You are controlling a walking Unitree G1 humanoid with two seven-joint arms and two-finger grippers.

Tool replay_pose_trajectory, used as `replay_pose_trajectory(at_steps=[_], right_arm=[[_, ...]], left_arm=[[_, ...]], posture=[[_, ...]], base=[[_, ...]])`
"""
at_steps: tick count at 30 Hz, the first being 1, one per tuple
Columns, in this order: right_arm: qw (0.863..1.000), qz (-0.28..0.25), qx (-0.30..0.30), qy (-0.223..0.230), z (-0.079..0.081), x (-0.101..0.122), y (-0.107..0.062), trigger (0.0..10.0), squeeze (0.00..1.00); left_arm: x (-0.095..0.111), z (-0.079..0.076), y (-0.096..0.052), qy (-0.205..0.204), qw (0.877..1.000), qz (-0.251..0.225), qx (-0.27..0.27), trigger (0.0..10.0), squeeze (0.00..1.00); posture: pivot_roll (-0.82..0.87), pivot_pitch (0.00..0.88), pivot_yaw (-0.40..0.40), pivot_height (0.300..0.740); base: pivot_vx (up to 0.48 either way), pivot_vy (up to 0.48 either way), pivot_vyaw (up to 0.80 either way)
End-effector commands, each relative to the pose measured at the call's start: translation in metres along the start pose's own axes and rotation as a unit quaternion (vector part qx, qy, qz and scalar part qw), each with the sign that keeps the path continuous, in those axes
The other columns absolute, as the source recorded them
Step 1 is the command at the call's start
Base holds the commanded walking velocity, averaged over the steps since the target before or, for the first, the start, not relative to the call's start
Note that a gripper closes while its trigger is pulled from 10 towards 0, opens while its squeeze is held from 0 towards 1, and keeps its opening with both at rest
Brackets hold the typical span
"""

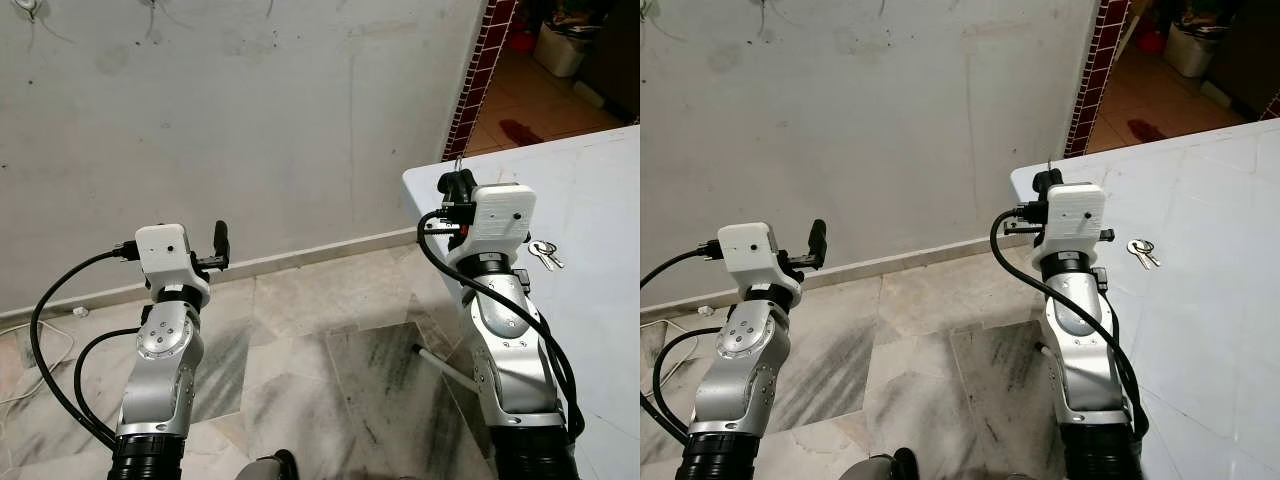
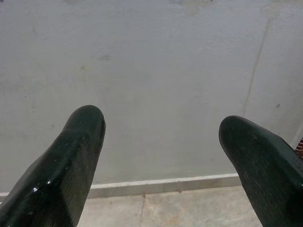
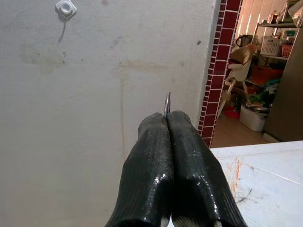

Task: Hang keys on a hook

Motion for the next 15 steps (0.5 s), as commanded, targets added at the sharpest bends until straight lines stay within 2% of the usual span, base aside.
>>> replay_pose_trajectory(at_steps=[1,14,15], right_arm=[[1.0,0.002,0.002,0.002,0.001,0.0001,0.0015,10.0,0.0],[1.0,0.002,0.002,0.002,0.001,0.0001,0.0015,10.0,0.0],[1.0,0.004,0.002,0.0,0.0012,-0.0005,0.0015,10.0,0.0]], left_arm=[[-0.0032,0.0011,0.0,0.007,1.0,0.007,-0.002,10.0,0.0],[-0.0032,0.0011,0.0,0.007,1.0,0.007,-0.002,10.0,0.0],[-0.0033,0.001,0.0,0.007,1.0,0.007,-0.003,10.0,0.0]], posture=[[-0.07,0.147,0.064,0.74],[-0.07,0.147,0.064,0.74],[0.0,0.0,0.0,0.74]], base=[[0.0,0.0,0.0],[0.0,0.0,0.0],[0.0,0.0,0.0]])
Point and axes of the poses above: a point about 5 cm out from each wrist's last joint towards the gripper, its own y axis pointing out of the wrist towards the gripper, its own x axis along the axis of the wrist's last joint, z = x × y, the point moved 6 cm from there along y, pointing out of the wrist towards the gripper, and after that the axes turned 8 degrees about y, right-handed, at the moved point
